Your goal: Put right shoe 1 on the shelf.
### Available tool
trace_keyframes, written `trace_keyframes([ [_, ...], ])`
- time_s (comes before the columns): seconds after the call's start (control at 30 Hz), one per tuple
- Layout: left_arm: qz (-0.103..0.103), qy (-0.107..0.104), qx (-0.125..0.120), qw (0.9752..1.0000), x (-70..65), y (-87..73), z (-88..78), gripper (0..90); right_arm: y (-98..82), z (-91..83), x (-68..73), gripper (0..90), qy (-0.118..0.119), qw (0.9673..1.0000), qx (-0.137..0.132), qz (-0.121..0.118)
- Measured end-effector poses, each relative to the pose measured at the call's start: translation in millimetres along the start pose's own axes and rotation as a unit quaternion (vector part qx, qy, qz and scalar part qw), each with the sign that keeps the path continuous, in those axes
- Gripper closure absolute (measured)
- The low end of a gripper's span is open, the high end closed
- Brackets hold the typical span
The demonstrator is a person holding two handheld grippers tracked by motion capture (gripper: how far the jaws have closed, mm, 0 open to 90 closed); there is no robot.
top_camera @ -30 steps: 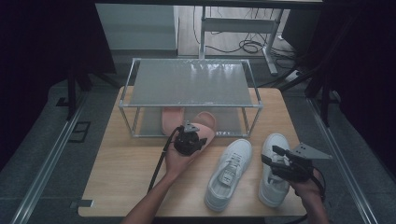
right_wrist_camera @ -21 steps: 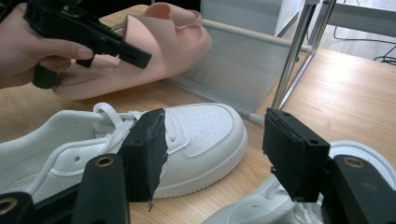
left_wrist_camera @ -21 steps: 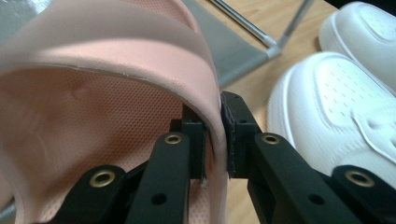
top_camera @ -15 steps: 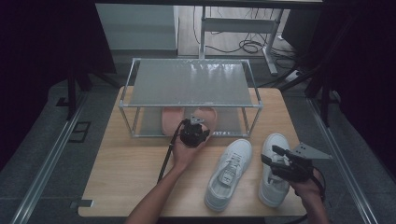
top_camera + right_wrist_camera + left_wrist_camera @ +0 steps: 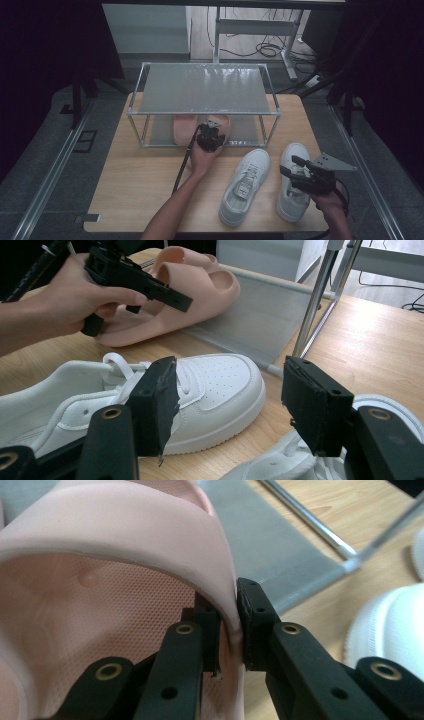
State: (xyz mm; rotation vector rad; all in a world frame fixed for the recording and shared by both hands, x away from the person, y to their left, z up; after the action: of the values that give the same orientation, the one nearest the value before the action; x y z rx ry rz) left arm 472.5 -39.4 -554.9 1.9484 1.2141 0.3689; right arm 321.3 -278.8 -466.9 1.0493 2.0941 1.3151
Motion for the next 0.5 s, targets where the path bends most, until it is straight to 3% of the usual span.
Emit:
trace_keyframes([
  [0.23,-0.015,0.014,0.002,0.9998,4.0,4.8,9.0,80.0,-0.5,-0.4,-0.7,40.0,0.000,1.0000,0.002,0.002],
  [0.3,-0.028,0.015,0.006,0.9995,3.4,5.6,12.0,80.0,-0.5,0.1,-0.4,40.0,0.000,1.0000,0.002,0.000],
  [0.37,-0.023,0.025,0.009,0.9994,6.7,6.4,13.0,79.6,-0.3,0.2,0.4,40.0,0.001,1.0000,0.001,0.000],
  [0.5,-0.029,0.025,0.005,0.9993,5.2,8.8,12.0,75.4,-0.4,-0.2,-0.4,40.0,0.000,1.0000,0.001,0.000],
])
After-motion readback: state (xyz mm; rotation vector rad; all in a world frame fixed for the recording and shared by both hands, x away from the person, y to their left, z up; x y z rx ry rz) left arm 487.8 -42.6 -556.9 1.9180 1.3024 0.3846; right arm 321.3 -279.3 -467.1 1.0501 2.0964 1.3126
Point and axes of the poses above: each handheld gripper's, and its own axes: z roughly forward along the jaws, y roughly out of its top, x roughly to its left, the point moved 8 cm from there along z, roughly forward along the jaws
